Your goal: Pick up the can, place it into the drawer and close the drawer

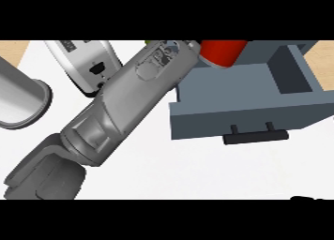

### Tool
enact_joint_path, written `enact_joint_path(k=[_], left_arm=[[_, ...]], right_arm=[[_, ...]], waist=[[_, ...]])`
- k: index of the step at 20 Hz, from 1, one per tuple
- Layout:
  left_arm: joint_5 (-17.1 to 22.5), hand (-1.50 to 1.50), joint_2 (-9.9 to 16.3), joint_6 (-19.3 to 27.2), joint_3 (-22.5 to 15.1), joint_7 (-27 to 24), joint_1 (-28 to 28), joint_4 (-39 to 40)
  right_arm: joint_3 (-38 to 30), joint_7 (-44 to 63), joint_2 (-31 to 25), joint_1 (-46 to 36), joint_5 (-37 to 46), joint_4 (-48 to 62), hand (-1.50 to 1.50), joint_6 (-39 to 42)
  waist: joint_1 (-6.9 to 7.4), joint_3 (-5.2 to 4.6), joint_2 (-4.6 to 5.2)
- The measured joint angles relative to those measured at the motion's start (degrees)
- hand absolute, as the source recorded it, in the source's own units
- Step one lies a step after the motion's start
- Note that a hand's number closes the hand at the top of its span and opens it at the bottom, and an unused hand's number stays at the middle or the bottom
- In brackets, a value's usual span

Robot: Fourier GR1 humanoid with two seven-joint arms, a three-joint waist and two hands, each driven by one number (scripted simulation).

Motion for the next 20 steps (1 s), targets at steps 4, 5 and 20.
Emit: enact_joint_path(k=[4,5,20], left_arm=[[1.6,1.5,0.0,1.5,-2.5,-1.5,-0.5,2.0],[1.9,1.5,0.0,2.0,-3.1,-2.5,0.2,2.3],[5.6,-1.5,0.0,6.4,-10.9,-5.7,2.0,5.7]], right_arm=[[1.1,0.6,0.5,-0.9,0.8,-0.3,-1.5,-0.8],[0.8,0.8,0.1,-1.2,0.5,-0.2,-1.5,-0.6],[0.5,0.9,-1.4,-3.8,-0.1,1.2,-1.5,-0.1]], waist=[[-0.62,0.01,0.16],[-0.78,0.02,0.21],[-2.67,0.03,0.66]])
